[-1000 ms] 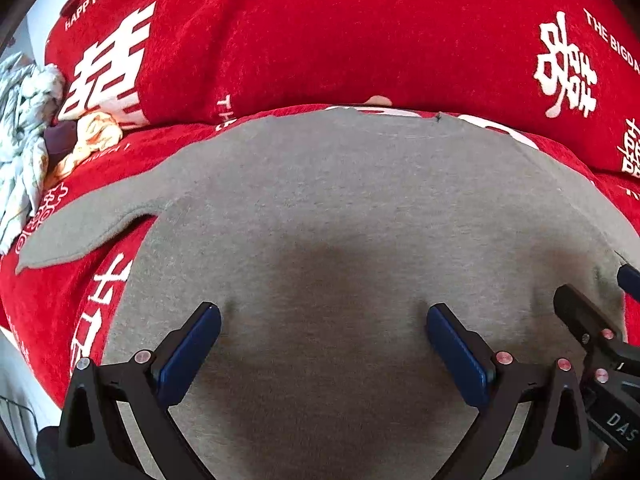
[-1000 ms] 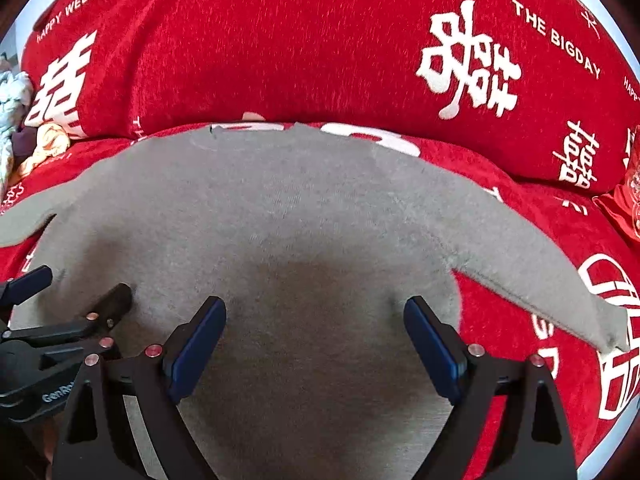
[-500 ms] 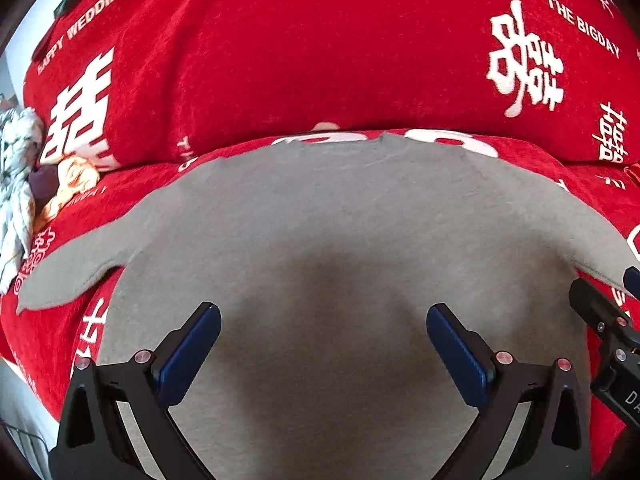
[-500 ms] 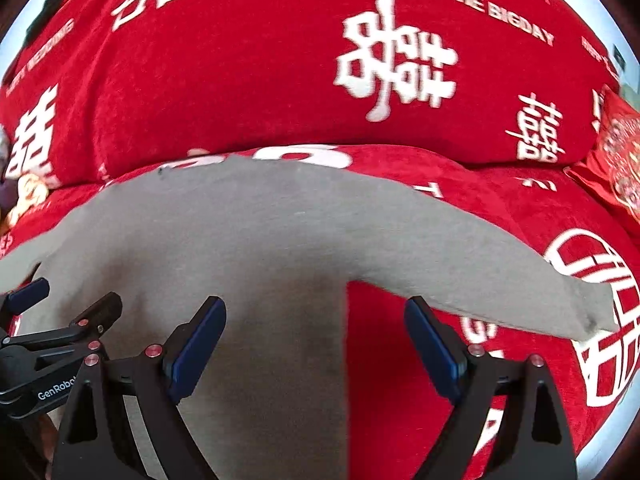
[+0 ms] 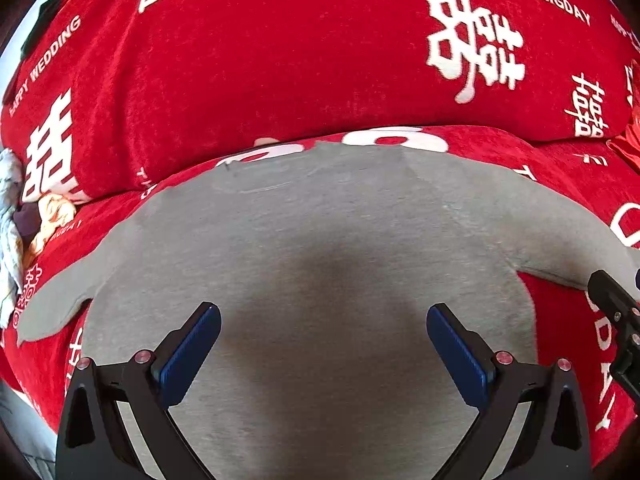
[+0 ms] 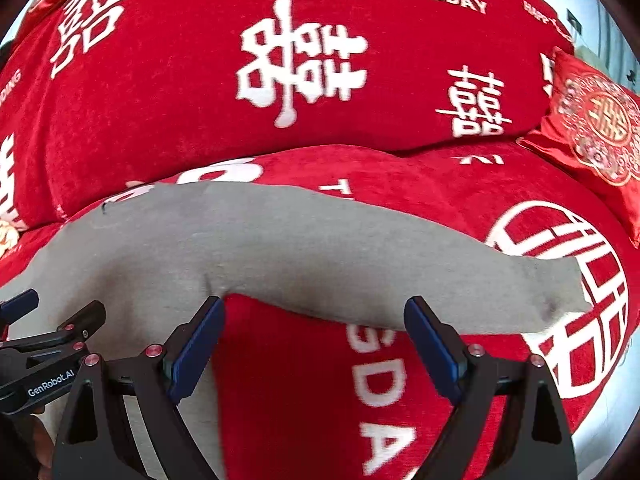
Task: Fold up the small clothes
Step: 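Move the right gripper to the sweater sleeve nearest it and grasp the cuff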
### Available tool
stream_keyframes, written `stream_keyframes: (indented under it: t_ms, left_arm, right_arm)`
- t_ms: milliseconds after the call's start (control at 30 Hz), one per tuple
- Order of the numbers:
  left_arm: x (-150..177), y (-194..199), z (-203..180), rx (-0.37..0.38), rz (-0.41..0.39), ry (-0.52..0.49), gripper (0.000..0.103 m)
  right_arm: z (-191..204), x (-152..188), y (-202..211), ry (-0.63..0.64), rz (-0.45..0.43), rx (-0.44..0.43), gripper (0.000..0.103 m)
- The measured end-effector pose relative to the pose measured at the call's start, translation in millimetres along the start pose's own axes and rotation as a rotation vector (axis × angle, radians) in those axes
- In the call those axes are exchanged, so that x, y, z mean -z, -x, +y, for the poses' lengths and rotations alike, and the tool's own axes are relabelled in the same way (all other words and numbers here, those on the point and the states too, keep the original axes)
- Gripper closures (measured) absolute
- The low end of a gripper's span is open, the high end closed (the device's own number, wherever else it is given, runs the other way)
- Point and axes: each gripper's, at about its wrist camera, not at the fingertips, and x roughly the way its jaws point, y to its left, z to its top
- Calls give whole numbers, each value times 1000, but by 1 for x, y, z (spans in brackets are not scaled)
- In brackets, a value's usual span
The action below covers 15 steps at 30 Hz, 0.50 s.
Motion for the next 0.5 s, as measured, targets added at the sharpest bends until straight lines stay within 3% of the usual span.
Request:
stream_keyframes:
  t_ms: [500]
  left_arm:
    - [-20, -1, -60, 22, 15, -76, 0]
  right_arm:
    - [-59, 6, 0, -72, 3, 55, 11]
